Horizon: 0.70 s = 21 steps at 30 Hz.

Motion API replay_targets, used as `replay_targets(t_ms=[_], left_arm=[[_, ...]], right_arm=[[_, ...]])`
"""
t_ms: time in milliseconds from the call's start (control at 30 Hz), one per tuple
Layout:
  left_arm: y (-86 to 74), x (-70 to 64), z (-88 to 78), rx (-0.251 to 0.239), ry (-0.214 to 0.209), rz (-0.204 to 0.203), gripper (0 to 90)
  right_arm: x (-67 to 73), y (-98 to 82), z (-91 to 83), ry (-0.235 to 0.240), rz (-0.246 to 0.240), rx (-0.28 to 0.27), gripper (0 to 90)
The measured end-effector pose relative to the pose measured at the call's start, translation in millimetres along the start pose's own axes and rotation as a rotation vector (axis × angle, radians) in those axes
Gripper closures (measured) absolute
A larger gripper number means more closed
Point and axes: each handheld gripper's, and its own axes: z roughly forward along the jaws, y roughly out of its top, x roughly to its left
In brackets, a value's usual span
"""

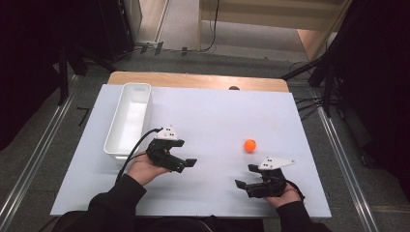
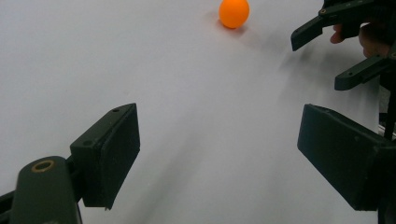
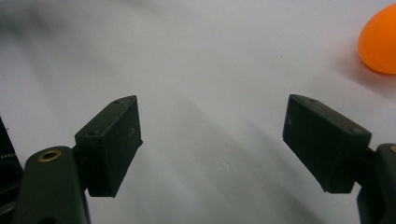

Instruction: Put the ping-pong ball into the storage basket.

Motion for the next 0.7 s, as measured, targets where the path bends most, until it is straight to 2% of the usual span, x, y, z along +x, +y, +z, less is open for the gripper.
replay_targets(t_ms=[700], left_arm=[[18.4,4.6,16.6,-0.011,-0.02,0.006,13.8]], right_arm=[[-1.3,-0.9,-1.5,-0.007,0.006,-0.003,18.0]])
